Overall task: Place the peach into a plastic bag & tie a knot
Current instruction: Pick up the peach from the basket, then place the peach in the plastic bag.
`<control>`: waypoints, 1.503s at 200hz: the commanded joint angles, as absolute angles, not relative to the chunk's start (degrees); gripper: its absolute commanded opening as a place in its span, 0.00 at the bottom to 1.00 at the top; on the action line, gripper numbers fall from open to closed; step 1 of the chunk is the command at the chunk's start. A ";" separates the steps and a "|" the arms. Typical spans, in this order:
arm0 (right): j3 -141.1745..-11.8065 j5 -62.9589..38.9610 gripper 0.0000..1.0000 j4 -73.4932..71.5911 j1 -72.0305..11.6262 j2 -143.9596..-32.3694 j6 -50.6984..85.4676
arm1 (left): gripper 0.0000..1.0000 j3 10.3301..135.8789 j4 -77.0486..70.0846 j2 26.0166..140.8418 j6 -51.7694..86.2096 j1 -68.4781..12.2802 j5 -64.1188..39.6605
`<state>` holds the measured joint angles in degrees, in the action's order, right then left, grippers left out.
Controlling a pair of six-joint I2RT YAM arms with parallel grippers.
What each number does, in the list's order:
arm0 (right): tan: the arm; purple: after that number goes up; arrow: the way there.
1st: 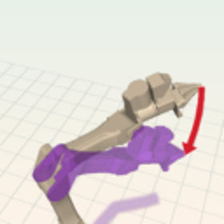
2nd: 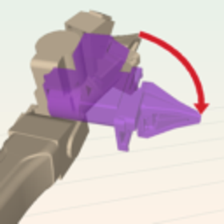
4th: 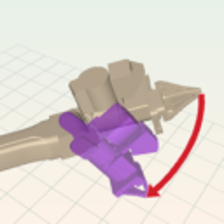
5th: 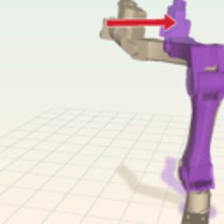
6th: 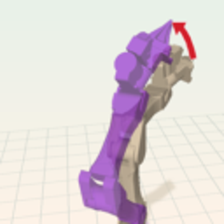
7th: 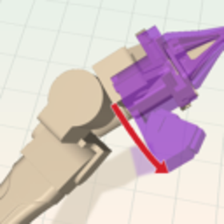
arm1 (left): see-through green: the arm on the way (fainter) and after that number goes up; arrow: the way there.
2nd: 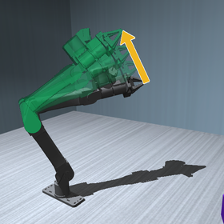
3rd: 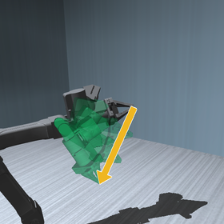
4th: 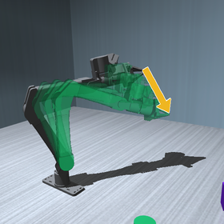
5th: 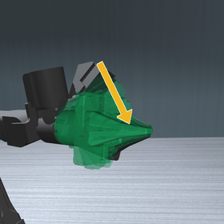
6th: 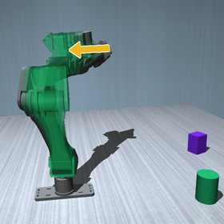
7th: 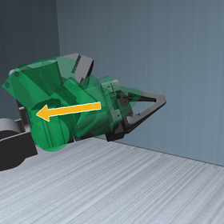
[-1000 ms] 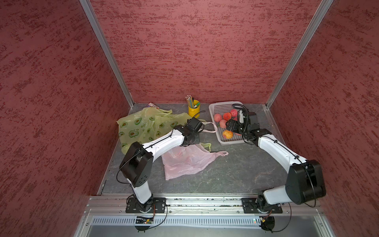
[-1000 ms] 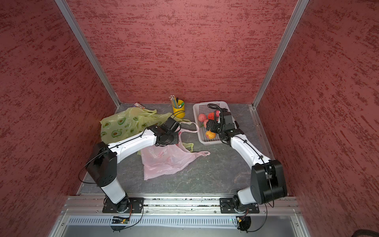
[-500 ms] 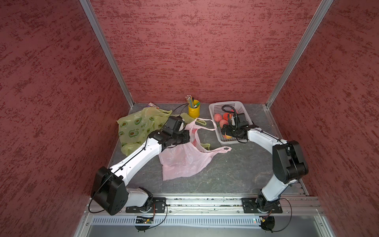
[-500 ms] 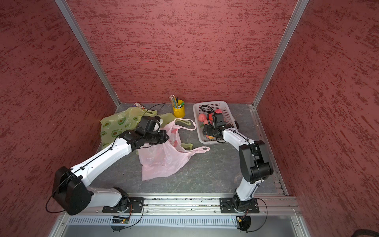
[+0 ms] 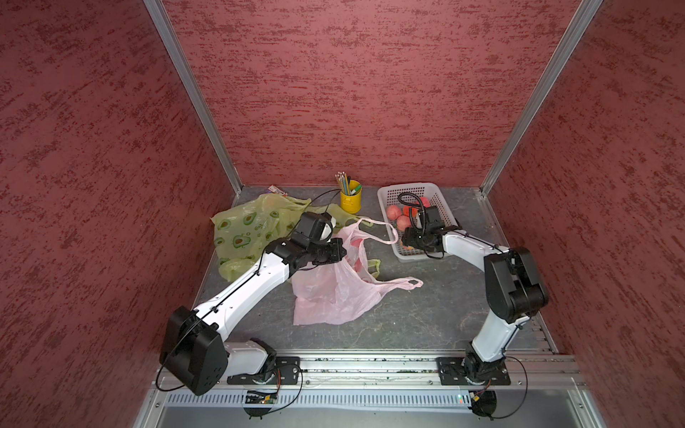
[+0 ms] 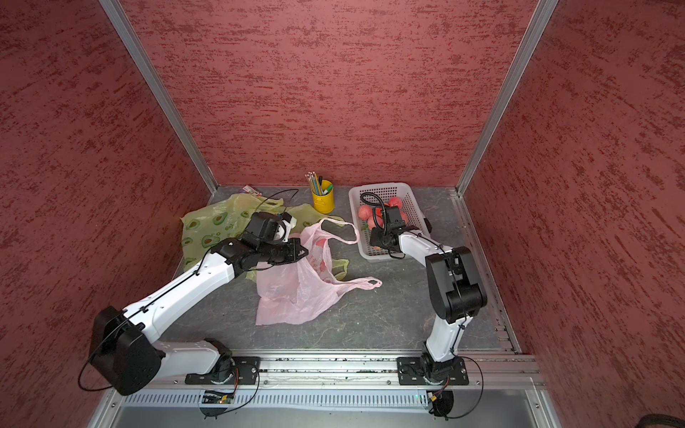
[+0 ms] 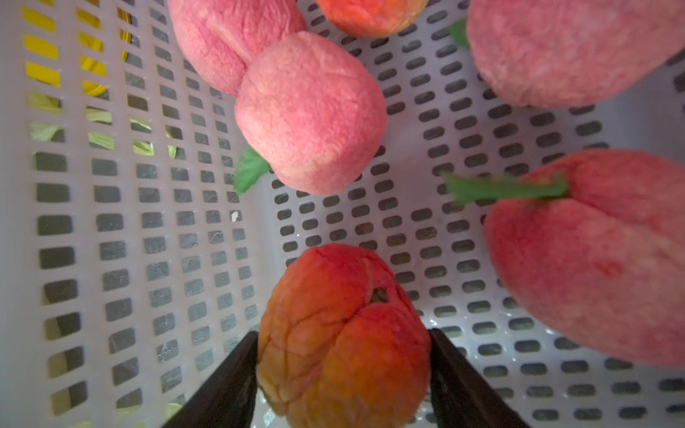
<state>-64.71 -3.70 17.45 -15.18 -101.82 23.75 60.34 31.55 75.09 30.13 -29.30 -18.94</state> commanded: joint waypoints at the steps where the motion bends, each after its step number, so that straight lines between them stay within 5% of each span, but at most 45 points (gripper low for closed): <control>1: -64.37 -1.76 0.58 15.74 -15.38 -96.07 24.43 | 0.00 61.26 30.19 73.74 29.66 -28.23 -21.01; 62: -65.82 -2.58 0.44 21.00 -13.97 -77.50 25.24 | 0.00 64.46 30.45 74.96 29.85 -27.18 -24.16; 116: -67.81 -24.26 0.34 14.06 -19.77 -63.78 25.85 | 0.00 67.22 29.58 76.94 31.58 -26.80 -26.59; 161: -71.06 -33.80 0.33 14.79 -30.50 -67.70 25.01 | 0.00 68.10 25.98 77.96 34.72 -26.84 -29.43; 260: -70.25 -24.47 0.35 22.36 -32.78 -81.12 26.08 | 0.00 67.67 18.07 77.41 38.83 -26.88 -32.83; 300: -71.37 -23.78 0.54 24.19 -32.78 -82.97 27.20 | 0.00 66.94 13.31 78.81 40.78 -26.89 -35.26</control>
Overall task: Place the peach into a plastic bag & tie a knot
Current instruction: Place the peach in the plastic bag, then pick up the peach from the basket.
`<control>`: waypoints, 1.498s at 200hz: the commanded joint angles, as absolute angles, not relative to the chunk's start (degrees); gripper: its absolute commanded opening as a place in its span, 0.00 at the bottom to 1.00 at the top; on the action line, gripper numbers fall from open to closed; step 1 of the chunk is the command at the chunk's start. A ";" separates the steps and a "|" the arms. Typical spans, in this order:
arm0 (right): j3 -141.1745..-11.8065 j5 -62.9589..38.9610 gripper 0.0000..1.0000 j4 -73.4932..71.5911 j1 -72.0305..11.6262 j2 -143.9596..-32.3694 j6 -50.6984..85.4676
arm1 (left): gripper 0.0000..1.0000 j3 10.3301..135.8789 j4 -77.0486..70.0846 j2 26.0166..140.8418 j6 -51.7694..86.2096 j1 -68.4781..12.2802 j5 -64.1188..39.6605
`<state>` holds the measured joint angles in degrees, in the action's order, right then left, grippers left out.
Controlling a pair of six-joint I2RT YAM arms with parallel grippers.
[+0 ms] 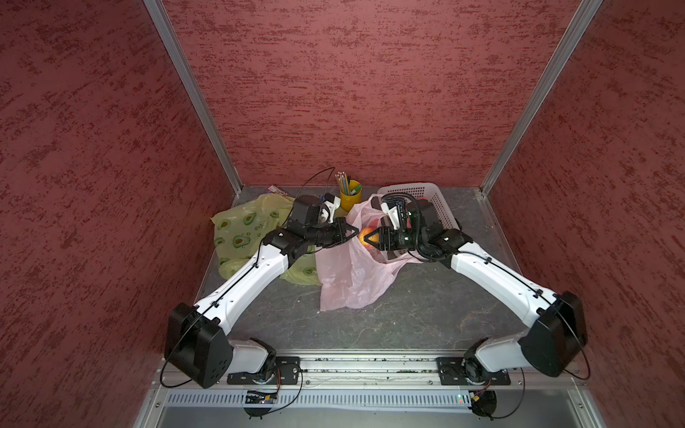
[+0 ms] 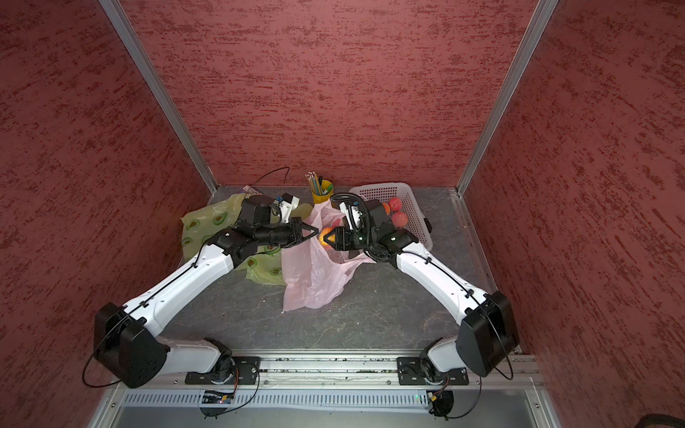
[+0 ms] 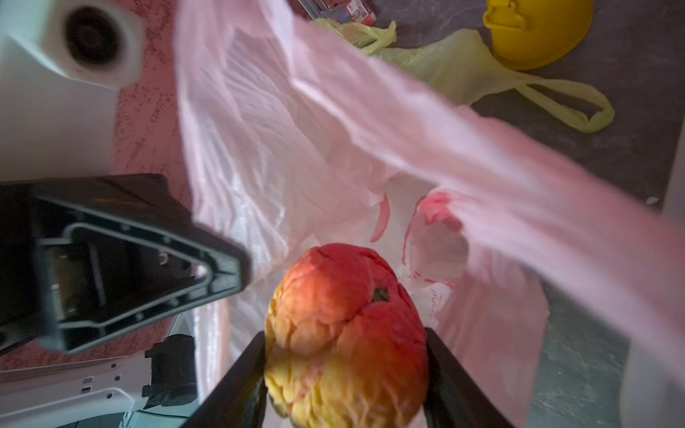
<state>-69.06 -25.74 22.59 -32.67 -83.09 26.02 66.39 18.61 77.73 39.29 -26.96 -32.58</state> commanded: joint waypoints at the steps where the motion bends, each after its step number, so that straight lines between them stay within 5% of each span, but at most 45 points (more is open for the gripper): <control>1: -71.37 -23.75 0.55 24.18 -32.78 -82.97 27.22 | 0.00 66.91 13.20 78.83 40.78 -26.89 -35.34; 43: -71.80 -24.86 0.83 24.01 -32.78 -82.24 27.55 | 0.00 64.60 8.77 79.27 43.34 -25.56 -37.01; 83: -73.60 -23.30 0.86 27.07 -32.61 -80.06 26.34 | 0.00 61.19 4.72 79.19 46.29 -23.20 -38.36; 104: -74.59 -15.94 0.83 29.68 -32.08 -76.55 25.25 | 0.00 59.89 4.67 79.19 46.74 -21.66 -38.28; 137: -72.79 -1.62 0.98 28.58 -31.08 -65.41 24.84 | 0.00 57.81 3.94 80.18 46.41 -20.06 -39.27; 172: -69.97 6.44 0.98 27.99 -26.38 -58.78 24.33 | 0.00 57.04 3.60 80.59 45.66 -19.86 -39.71; 238: -64.02 0.03 0.99 18.81 -15.61 -75.58 26.43 | 0.00 56.59 5.19 78.80 43.42 -19.95 -40.65; 299: -70.48 -4.08 0.99 13.50 -14.70 -98.80 26.76 | 0.00 56.27 6.34 77.56 42.89 -19.86 -40.85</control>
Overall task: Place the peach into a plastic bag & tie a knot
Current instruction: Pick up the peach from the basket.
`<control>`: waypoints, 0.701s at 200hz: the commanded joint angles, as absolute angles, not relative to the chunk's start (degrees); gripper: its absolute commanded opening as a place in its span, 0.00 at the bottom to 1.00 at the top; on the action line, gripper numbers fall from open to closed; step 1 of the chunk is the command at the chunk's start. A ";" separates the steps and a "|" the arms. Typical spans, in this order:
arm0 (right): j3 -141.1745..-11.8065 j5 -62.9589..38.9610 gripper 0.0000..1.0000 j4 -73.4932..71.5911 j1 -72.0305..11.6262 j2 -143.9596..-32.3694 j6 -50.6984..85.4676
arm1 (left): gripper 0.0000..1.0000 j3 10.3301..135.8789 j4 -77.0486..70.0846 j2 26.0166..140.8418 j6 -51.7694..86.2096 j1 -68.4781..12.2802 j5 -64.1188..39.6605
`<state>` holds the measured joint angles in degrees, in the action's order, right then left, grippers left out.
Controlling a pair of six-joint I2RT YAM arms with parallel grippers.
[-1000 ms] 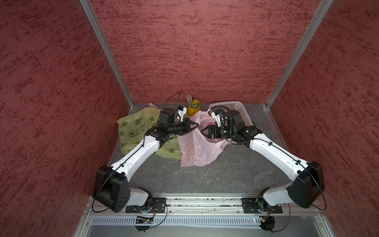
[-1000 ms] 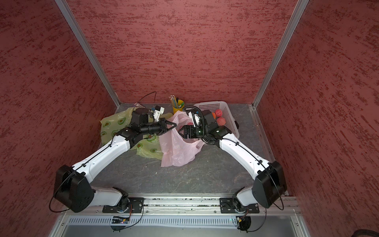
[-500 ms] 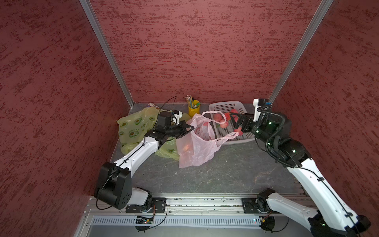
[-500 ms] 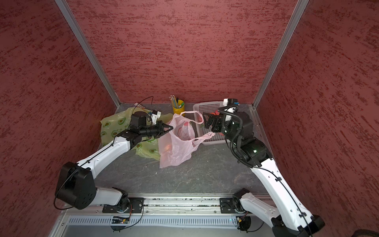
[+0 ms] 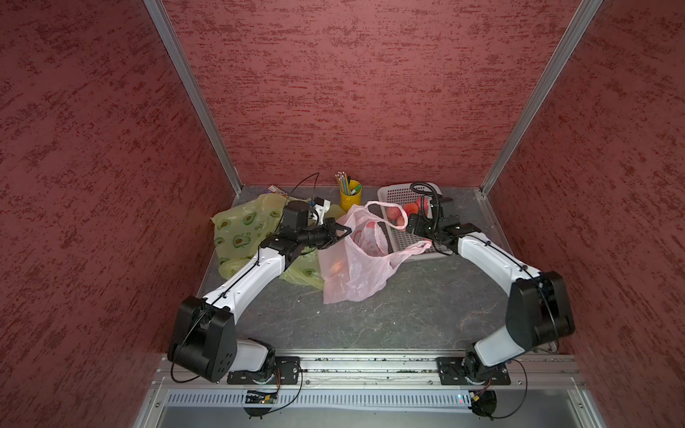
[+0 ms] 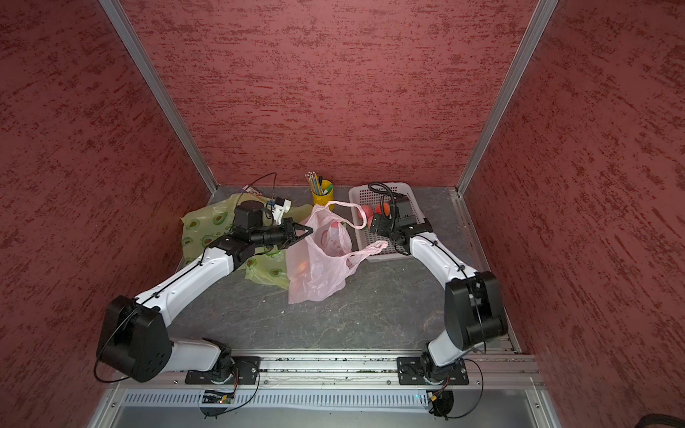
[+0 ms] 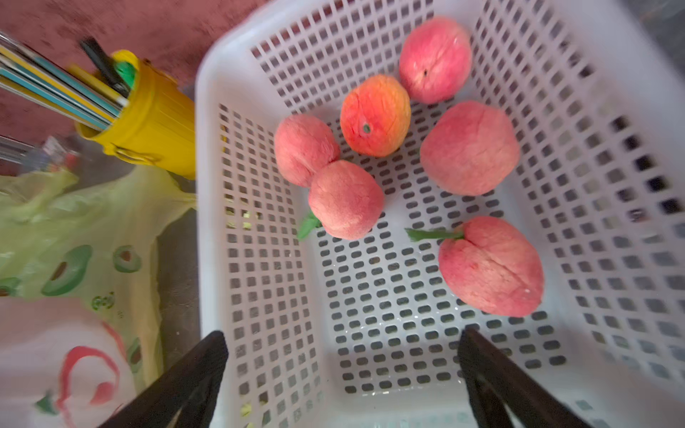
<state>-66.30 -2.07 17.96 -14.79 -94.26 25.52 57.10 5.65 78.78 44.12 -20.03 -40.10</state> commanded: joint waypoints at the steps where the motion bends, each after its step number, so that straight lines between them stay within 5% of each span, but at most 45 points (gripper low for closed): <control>1: -70.62 -4.06 0.99 13.47 -14.73 -99.02 26.78 | 0.00 56.26 6.34 77.54 42.89 -19.86 -40.86; 140: -89.23 -0.77 0.99 17.27 -13.72 -120.88 26.63 | 0.00 54.32 6.24 76.20 43.59 -19.93 -41.09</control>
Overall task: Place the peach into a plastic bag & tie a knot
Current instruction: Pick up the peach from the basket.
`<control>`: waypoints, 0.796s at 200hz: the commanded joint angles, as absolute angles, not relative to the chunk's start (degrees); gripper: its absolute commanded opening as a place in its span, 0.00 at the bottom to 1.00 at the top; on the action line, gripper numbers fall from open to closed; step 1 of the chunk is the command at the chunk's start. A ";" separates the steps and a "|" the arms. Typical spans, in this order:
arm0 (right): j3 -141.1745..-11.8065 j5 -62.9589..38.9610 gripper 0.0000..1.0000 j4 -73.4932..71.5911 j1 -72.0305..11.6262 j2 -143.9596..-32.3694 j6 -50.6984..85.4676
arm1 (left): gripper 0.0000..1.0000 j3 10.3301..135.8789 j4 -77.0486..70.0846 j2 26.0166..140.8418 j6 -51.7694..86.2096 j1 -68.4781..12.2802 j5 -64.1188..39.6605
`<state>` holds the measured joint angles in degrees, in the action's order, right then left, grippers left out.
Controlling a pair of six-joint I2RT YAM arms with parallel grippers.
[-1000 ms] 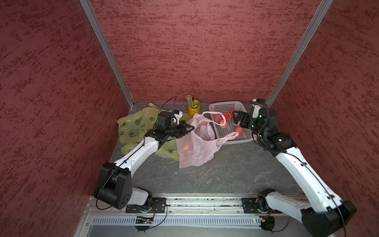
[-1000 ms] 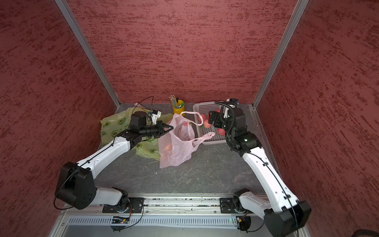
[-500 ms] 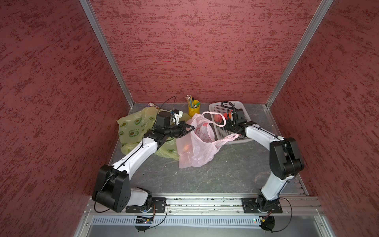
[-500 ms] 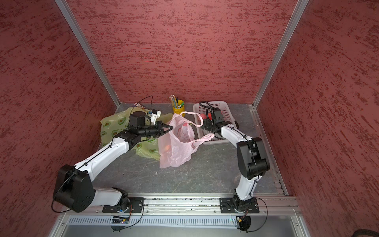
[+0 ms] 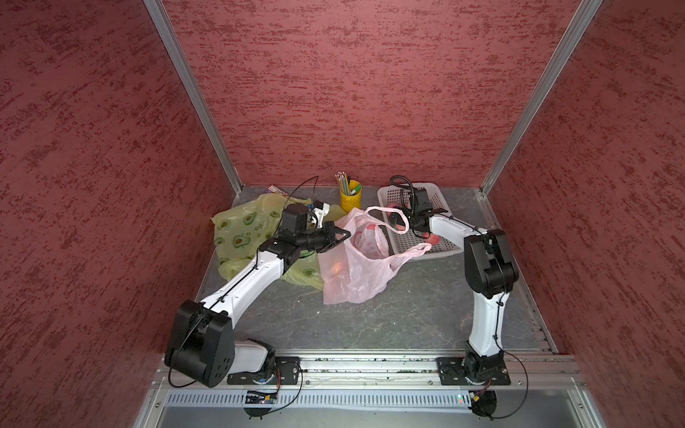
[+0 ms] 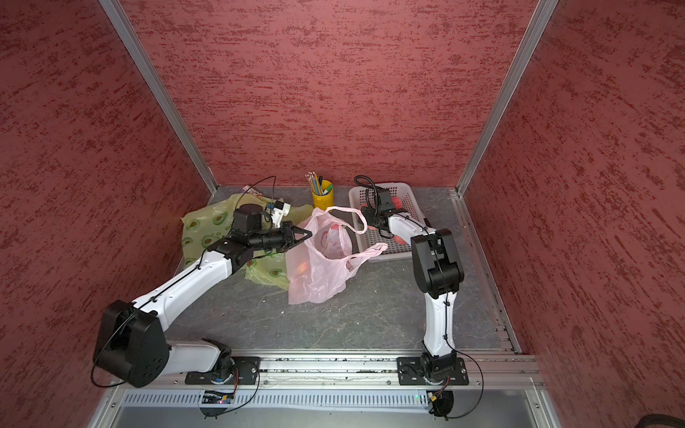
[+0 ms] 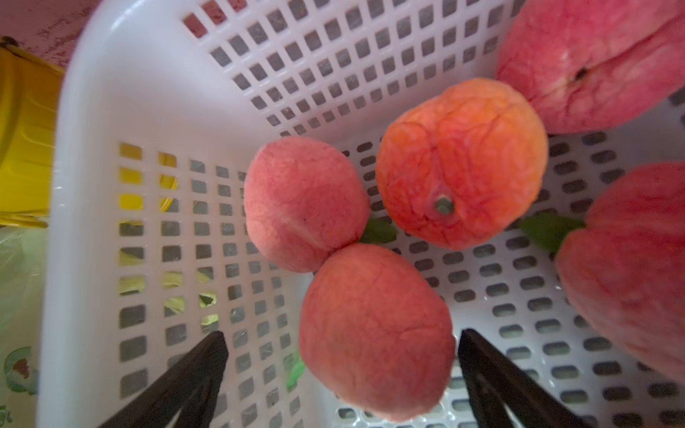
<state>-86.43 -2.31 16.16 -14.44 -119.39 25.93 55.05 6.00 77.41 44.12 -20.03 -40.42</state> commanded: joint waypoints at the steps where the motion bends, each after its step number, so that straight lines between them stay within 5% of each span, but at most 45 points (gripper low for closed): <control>1: -89.27 -0.78 0.99 17.29 -13.76 -120.91 26.63 | 0.00 54.28 6.24 76.20 43.64 -19.94 -41.11; 19: -89.38 -0.94 0.95 16.79 -13.62 -121.28 26.54 | 0.00 54.38 6.03 76.26 43.80 -19.92 -41.12; 75: -85.77 -4.66 0.62 14.97 -13.48 -116.55 25.58 | 0.00 54.75 6.42 76.11 43.68 -19.95 -41.08; 159: -72.99 -4.92 0.45 18.28 -13.30 -79.37 23.01 | 0.00 55.34 7.37 76.45 42.89 -19.86 -41.26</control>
<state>-73.52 -3.46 17.61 -13.67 -89.80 24.32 55.05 6.50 77.25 44.10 -20.03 -40.49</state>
